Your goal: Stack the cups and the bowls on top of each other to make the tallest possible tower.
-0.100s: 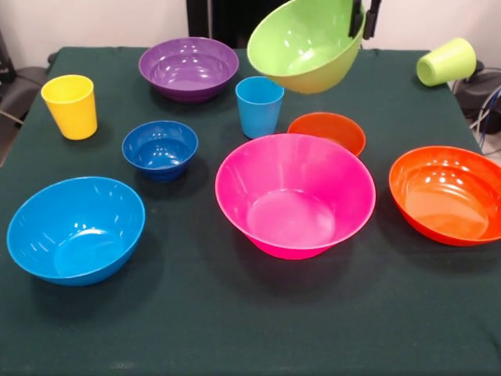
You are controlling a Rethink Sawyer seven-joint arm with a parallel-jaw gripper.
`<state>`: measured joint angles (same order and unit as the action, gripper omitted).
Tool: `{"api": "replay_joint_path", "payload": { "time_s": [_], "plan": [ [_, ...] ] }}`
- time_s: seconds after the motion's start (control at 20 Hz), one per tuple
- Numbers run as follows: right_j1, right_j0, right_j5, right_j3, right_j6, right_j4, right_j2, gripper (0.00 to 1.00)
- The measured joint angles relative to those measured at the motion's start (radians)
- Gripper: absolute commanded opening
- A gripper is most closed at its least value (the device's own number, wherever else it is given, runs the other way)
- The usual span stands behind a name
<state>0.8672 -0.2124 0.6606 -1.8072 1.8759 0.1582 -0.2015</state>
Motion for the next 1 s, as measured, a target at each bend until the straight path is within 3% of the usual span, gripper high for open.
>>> {"api": "replay_joint_path", "payload": {
  "time_s": [0.4,1.0],
  "plan": [
    [0.000,-0.040,0.014,0.031,0.000,0.041,-0.052,0.00],
    [-0.002,-0.085,0.132,0.097,0.000,0.055,-0.126,0.00]
  ]
}}
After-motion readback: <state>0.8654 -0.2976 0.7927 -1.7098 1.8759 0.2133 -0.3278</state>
